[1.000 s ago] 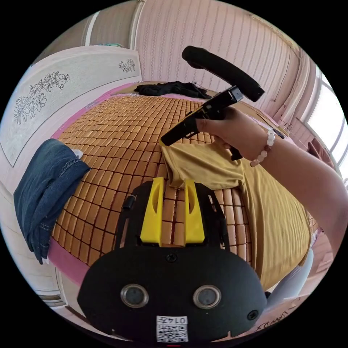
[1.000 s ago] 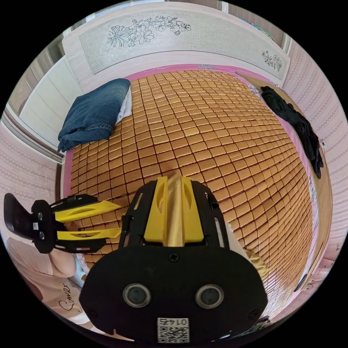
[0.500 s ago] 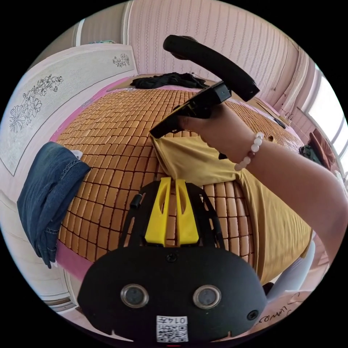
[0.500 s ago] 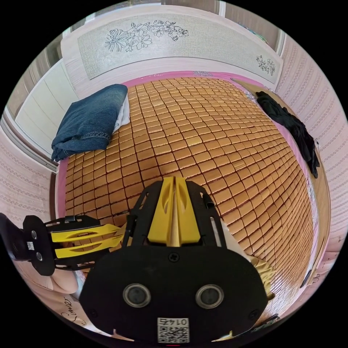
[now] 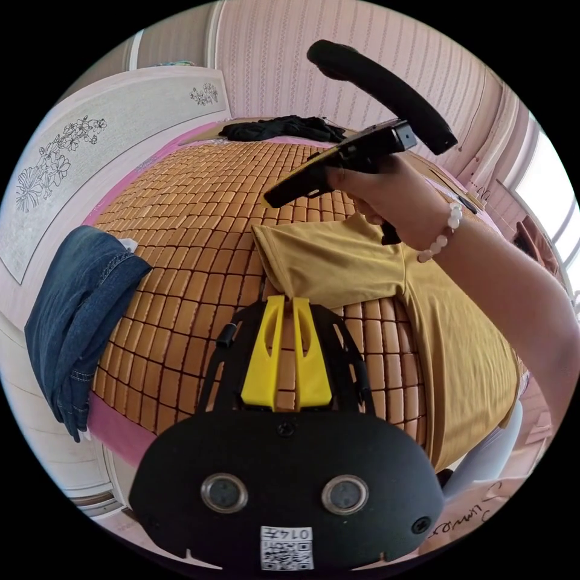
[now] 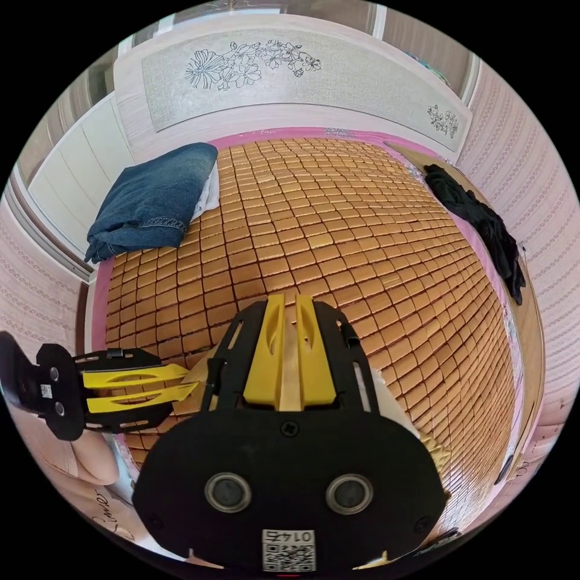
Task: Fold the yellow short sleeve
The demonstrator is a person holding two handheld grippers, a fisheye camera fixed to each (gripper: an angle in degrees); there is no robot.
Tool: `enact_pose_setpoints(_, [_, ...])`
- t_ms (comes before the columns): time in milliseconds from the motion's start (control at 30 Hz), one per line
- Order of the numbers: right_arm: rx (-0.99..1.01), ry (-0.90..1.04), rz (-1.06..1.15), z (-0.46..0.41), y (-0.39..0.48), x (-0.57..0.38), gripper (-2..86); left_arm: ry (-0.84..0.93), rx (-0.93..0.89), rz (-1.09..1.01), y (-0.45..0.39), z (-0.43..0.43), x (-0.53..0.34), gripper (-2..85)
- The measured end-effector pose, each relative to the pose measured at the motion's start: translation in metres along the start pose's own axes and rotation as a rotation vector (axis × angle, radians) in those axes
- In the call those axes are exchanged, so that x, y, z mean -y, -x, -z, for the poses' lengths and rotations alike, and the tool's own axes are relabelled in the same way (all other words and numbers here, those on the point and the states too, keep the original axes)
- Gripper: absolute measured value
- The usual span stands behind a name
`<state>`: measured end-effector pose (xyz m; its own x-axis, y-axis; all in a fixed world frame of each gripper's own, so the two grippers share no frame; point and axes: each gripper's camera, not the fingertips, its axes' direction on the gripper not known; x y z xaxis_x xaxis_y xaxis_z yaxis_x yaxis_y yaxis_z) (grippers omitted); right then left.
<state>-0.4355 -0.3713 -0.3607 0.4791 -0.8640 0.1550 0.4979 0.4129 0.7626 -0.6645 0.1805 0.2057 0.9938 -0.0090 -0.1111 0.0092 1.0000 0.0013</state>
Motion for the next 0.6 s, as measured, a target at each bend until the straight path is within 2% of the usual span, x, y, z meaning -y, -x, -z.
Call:
enact_pose_setpoints(133, [0.142,0.038,-0.028,0.014,-0.030,-0.003,2.2,0.003,0.005,-0.008,0.001,0.003,0.001,2.2])
enact_pose_setpoints(233, [0.188,0.073,-0.009,0.000,-0.020,0.000,3.0,0.006,0.001,-0.010,0.002,0.005,0.000,3.2])
enact_pose_setpoints(400, [0.184,0.142,0.008,-0.036,0.004,0.007,3.1,0.001,-0.014,-0.004,0.005,0.008,0.001,3.7])
enact_pose_setpoints(600, [0.123,0.073,0.022,-0.039,0.016,0.004,-0.3,0.006,-0.021,-0.028,0.003,0.011,0.004,3.7])
